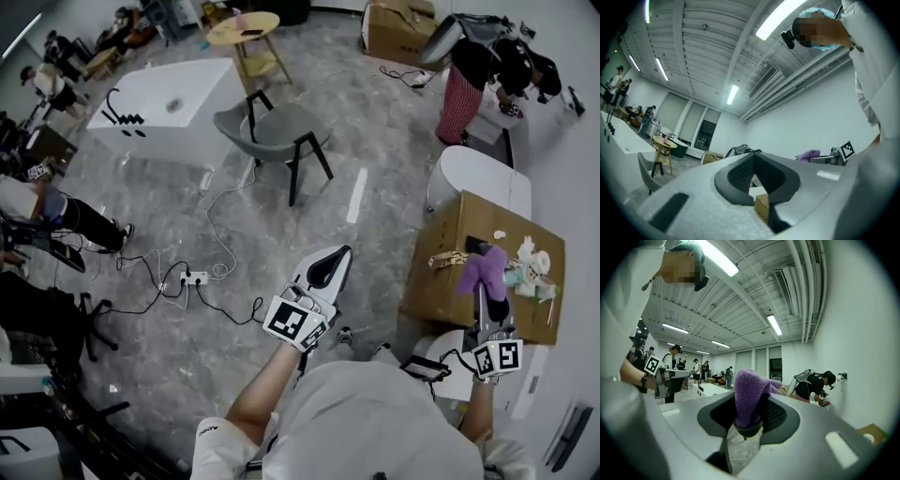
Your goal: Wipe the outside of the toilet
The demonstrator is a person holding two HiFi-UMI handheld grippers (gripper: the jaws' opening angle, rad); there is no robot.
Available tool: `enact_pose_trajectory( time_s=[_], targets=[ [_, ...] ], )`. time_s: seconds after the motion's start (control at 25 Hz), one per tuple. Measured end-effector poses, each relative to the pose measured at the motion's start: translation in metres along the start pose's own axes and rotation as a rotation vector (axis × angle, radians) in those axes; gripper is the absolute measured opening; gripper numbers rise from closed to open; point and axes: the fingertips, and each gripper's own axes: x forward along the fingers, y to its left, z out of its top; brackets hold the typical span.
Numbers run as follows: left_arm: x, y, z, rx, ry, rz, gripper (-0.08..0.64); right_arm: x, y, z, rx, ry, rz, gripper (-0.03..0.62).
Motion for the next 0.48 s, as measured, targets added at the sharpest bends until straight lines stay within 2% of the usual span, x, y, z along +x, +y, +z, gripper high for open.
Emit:
enact_pose_trajectory(
  time_s=[0.12, 0.28, 0.48],
  targets=[
    [-0.028, 0.008, 0.012, 0.028, -0.022, 0.074, 0.005, 0.016, 0.009, 0.009, 0.023, -0.015, 0.051, 0.133],
    [-0.052, 0.013, 0.029, 0.056, -0.027, 0.181, 0.005, 0.044, 0.016, 0.014, -0.016, -0.020, 0.143, 0.133],
    [-0.069, -0.017, 0.046, 0.121, -0.045, 0.309, 0.006, 0.050, 0.012, 0.031, 0.020, -0.085, 0.277, 0.133]
  ],
)
